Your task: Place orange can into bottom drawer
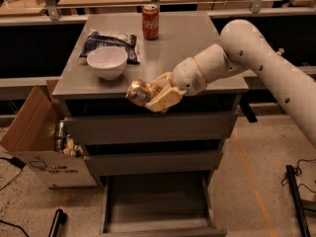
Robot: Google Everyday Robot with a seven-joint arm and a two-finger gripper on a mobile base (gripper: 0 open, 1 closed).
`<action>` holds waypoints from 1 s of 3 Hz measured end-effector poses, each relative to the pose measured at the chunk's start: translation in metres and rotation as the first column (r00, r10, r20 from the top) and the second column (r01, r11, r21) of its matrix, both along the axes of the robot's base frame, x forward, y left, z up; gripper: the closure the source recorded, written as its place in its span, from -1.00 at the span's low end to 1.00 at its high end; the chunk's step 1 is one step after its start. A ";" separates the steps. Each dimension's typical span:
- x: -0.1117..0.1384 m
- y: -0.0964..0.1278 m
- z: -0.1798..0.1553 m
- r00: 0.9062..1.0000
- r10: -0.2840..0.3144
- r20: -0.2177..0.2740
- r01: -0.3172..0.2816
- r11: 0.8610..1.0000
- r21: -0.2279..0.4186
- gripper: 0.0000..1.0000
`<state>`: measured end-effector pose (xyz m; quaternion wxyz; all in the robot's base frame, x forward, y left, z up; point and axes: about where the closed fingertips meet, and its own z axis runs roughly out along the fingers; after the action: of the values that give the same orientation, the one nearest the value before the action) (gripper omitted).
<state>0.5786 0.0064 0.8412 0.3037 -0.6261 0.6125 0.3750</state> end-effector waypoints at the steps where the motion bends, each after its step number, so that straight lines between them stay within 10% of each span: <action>1: -0.029 -0.013 -0.028 0.994 0.106 0.022 -0.105 0.993 -0.053 1.00; 3: -0.028 -0.015 -0.072 0.997 0.081 0.002 -0.080 0.986 -0.148 1.00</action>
Offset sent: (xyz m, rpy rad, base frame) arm -0.0286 -0.0128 -0.0285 -0.0514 -0.0247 0.1056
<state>0.5505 -0.0089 0.7688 0.2433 -0.6727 0.6116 0.3380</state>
